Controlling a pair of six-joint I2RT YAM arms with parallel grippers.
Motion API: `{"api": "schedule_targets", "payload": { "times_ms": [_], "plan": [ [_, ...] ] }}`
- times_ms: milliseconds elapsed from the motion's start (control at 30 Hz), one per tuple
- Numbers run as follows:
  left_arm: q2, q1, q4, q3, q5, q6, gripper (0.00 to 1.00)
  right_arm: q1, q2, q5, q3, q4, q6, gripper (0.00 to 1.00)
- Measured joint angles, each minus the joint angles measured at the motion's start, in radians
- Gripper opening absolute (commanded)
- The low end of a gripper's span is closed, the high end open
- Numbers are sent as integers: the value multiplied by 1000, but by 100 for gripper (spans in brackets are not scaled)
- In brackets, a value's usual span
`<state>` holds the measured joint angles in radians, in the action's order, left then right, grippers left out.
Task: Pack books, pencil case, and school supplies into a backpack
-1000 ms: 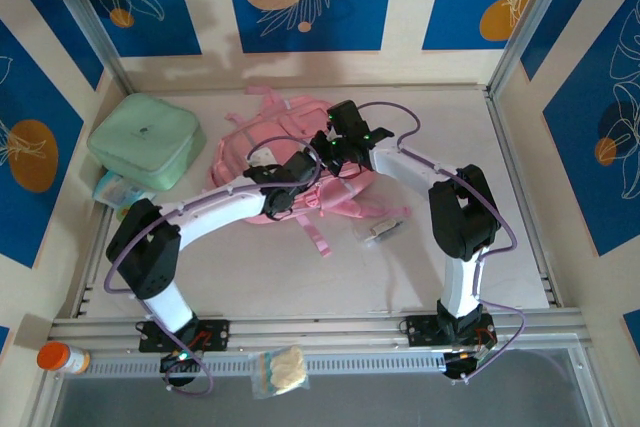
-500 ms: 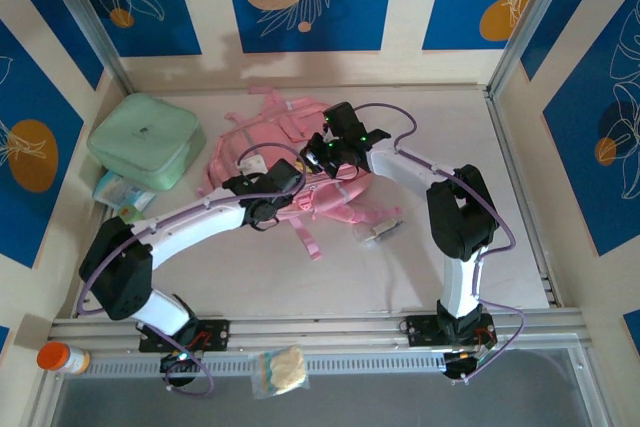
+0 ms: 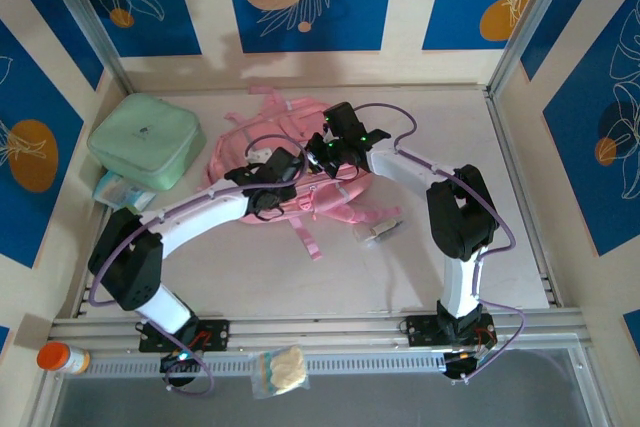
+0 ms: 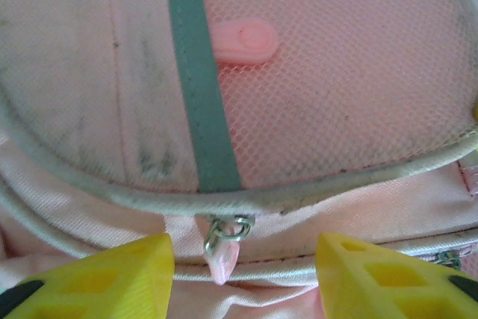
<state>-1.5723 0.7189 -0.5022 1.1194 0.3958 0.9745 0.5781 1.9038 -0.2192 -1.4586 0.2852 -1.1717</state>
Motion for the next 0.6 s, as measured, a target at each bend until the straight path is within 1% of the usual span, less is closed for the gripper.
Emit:
{"api": "schedule_targets", "payload": {
  "times_ms": [33, 167, 300, 433, 533, 600],
  "plan": [
    [0, -4, 13, -3, -7, -4, 40, 0, 0, 0, 0, 0, 0, 0],
    [-3, -12, 45, -5, -27, -15, 39, 0, 0, 0, 0, 0, 0, 0],
    [-12, -21, 44, -5, -29, -13, 34, 0, 0, 2, 0, 0, 0, 0],
    [-30, -23, 31, -5, -21, 3, 25, 1, 0, 2, 0, 0, 0, 0],
    [-43, -23, 21, -5, -10, 18, 13, 4, 0, 3, 0, 1, 0, 0],
    [-46, -23, 20, -6, -3, 22, 9, 4, 0, 5, 0, 1, 0, 0]
  ]
}}
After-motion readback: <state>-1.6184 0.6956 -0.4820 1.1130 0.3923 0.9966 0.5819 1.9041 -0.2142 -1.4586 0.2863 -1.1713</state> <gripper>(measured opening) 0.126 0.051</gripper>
